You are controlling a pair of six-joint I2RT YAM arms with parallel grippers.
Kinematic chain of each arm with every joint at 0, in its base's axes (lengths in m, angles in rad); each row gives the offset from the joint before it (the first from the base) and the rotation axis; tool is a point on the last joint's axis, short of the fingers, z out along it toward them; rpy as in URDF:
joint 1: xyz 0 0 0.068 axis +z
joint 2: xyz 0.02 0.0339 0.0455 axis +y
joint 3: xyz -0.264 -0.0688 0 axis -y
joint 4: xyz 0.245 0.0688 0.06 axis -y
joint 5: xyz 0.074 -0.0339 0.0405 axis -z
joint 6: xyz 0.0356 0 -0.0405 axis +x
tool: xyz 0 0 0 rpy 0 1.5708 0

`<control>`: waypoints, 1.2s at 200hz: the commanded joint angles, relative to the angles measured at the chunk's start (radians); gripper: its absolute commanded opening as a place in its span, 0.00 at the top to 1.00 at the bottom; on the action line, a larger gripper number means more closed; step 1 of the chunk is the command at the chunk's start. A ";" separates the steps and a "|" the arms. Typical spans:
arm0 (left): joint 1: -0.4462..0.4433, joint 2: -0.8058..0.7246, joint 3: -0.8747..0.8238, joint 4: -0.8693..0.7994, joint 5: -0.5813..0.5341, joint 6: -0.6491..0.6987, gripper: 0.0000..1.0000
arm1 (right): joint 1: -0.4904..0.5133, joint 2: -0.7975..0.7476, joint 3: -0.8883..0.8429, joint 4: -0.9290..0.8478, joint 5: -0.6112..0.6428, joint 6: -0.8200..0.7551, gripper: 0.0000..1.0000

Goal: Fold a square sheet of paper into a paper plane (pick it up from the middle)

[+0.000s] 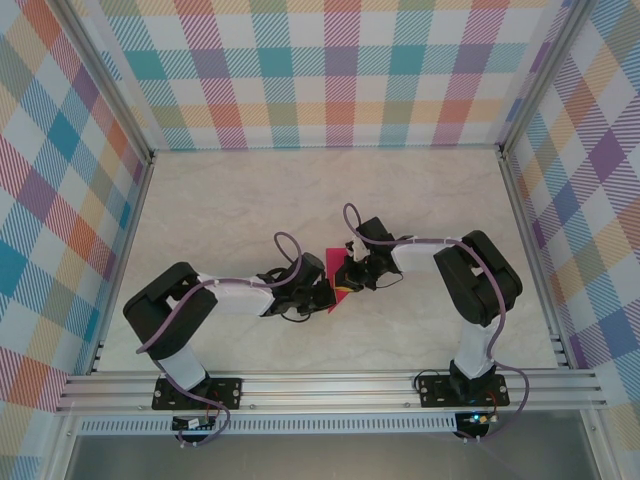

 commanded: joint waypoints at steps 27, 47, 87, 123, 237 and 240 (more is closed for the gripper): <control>-0.037 -0.042 -0.046 -0.101 0.033 -0.007 0.92 | 0.001 0.073 0.013 -0.046 0.078 0.015 0.94; -0.050 -0.060 -0.046 -0.114 0.027 -0.008 0.92 | 0.001 0.078 0.016 -0.057 0.089 0.016 0.94; -0.076 -0.083 -0.045 -0.149 0.005 -0.011 0.92 | 0.001 0.090 0.021 -0.066 0.104 0.025 0.94; -0.091 -0.080 -0.033 -0.178 -0.013 -0.008 0.92 | 0.001 0.094 0.022 -0.066 0.113 0.035 0.94; 0.019 -0.217 0.068 -0.281 -0.109 0.098 0.84 | -0.002 0.107 0.159 -0.040 0.182 0.075 0.94; 0.023 -0.217 0.067 -0.280 -0.109 0.100 0.83 | -0.003 0.111 0.161 -0.037 0.184 0.078 0.94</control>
